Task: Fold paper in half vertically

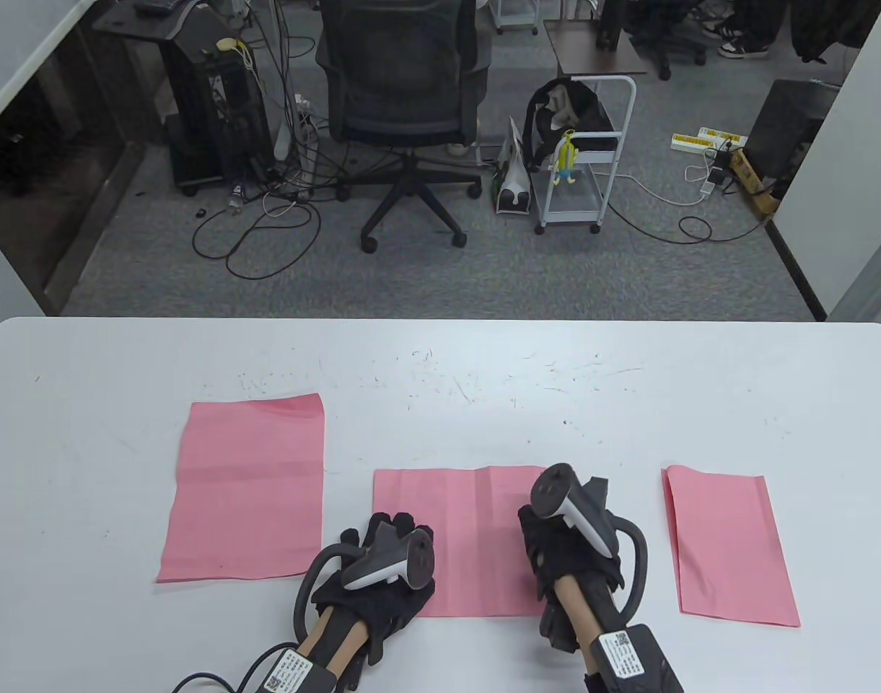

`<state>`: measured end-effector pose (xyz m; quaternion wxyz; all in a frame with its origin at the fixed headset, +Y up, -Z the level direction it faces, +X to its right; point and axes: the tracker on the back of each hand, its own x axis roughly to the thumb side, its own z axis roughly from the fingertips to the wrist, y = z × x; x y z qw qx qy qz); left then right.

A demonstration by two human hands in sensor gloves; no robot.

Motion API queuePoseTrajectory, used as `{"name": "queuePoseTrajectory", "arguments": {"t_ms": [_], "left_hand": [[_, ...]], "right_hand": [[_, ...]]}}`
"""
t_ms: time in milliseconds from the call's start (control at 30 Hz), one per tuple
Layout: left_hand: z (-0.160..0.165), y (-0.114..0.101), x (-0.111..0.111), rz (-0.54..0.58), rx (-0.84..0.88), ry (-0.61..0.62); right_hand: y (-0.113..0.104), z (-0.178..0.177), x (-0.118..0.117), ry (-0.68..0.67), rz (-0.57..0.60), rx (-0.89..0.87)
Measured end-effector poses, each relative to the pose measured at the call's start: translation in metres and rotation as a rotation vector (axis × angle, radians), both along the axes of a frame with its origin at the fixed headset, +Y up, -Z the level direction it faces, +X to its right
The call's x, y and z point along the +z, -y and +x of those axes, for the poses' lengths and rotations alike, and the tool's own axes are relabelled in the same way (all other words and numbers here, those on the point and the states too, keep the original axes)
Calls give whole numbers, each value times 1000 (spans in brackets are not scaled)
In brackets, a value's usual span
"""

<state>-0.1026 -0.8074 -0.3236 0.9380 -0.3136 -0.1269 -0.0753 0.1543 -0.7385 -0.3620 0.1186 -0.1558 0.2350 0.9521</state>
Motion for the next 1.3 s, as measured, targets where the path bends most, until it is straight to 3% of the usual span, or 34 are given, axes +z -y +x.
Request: {"name": "queuePoseTrajectory", "arguments": {"t_ms": [100,367,600,833,933,1067,1300], "left_hand": [[0,0,0,-7,-1,0],[0,-1,-1,-14,7,-1],[0,-1,-1,-13,6,-1],[0,-1,-1,-13,5,0],[0,-1,-1,-13,4,0],[0,-1,-1,-13,6,0],[0,-1,-1,-12,7,0]], "right_hand": [[13,19,-21,100,-42,7],[43,30,-46,127,-108,-3],[51,30,-50,138,-141,12],[50,30,-48,138,-63,24],[50,34,-47,174,-69,-69],[48,50,-47,199,-151,-398],[41,75,-31,223,-112,-863]]}}
